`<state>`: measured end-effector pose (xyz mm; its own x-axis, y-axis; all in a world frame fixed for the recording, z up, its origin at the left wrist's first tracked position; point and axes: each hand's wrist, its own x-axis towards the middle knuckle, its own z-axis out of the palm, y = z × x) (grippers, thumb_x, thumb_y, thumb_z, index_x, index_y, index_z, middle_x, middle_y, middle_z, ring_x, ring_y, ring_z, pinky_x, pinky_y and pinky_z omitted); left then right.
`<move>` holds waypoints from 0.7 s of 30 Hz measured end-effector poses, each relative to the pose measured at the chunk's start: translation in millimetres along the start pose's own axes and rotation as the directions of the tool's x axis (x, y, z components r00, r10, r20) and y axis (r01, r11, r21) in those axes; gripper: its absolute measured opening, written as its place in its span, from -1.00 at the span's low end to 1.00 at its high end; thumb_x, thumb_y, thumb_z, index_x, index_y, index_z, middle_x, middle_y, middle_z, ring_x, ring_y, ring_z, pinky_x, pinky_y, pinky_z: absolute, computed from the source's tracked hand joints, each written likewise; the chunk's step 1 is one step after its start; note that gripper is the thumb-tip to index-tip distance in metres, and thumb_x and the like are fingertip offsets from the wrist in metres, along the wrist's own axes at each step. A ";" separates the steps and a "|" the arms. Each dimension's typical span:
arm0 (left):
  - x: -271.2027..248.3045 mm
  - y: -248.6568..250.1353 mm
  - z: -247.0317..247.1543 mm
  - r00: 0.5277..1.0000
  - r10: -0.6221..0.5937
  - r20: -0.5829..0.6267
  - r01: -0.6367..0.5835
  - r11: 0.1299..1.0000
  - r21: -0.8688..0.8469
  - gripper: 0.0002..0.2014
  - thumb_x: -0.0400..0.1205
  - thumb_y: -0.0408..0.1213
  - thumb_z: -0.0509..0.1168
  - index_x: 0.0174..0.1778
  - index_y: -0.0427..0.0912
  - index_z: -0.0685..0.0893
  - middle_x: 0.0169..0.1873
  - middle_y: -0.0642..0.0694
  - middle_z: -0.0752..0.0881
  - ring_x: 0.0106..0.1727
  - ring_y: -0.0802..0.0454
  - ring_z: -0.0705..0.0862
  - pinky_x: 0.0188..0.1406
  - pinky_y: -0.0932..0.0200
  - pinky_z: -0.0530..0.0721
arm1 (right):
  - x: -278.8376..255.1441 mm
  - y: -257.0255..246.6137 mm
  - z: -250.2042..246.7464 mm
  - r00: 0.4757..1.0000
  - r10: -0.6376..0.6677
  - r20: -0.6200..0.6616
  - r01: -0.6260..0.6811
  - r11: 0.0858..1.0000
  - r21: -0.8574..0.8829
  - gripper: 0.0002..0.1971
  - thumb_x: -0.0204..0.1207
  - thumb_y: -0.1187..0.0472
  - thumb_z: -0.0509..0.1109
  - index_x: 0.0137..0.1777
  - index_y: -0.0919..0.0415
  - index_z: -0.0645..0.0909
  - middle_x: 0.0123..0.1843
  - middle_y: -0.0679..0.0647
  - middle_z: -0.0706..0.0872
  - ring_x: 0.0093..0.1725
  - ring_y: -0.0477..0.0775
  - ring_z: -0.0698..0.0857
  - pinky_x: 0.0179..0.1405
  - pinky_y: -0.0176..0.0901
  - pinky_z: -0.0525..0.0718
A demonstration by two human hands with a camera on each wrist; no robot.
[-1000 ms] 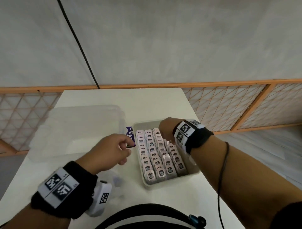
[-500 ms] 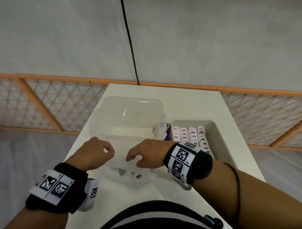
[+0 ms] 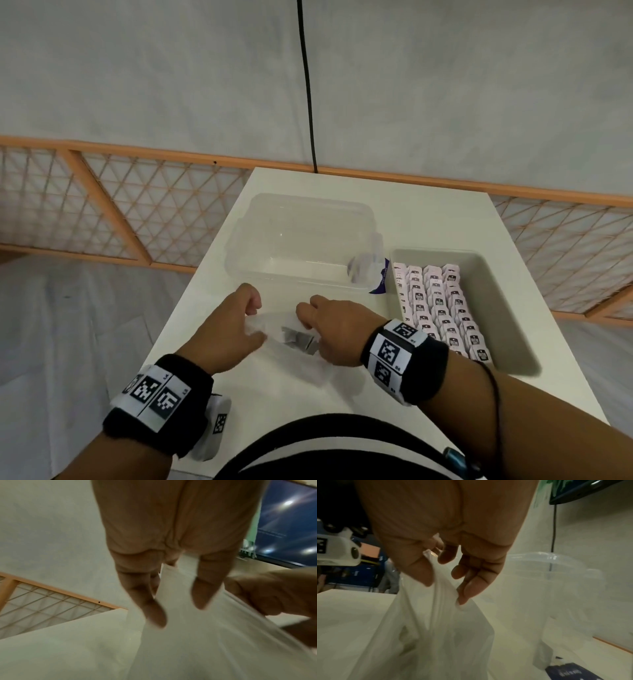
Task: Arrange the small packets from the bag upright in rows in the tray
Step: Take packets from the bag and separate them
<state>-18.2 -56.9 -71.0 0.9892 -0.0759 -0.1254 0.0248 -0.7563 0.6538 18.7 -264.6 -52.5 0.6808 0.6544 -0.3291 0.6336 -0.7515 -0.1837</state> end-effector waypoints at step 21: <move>8.5 57.5 24.0 0.942 0.329 0.064 -0.331 0.944 0.011 -0.44 0.42 -0.51 0.36 0.36 -0.10 0.61 0.11 0.14 0.51 0.07 0.24 0.56 0.08 0.66 0.34 | 9.0 -8.3 21.8 0.990 -0.012 0.138 0.052 0.955 -0.293 -0.64 0.60 0.28 0.27 0.39 0.28 0.49 0.36 0.28 0.46 0.29 0.29 0.54 0.17 0.00 0.52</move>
<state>-11.8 -116.7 -52.4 0.9309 -0.3619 0.0498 -0.3053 -0.6957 0.6503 11.5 -254.2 -74.1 0.6159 0.6456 -0.4516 0.7482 -0.6589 0.0784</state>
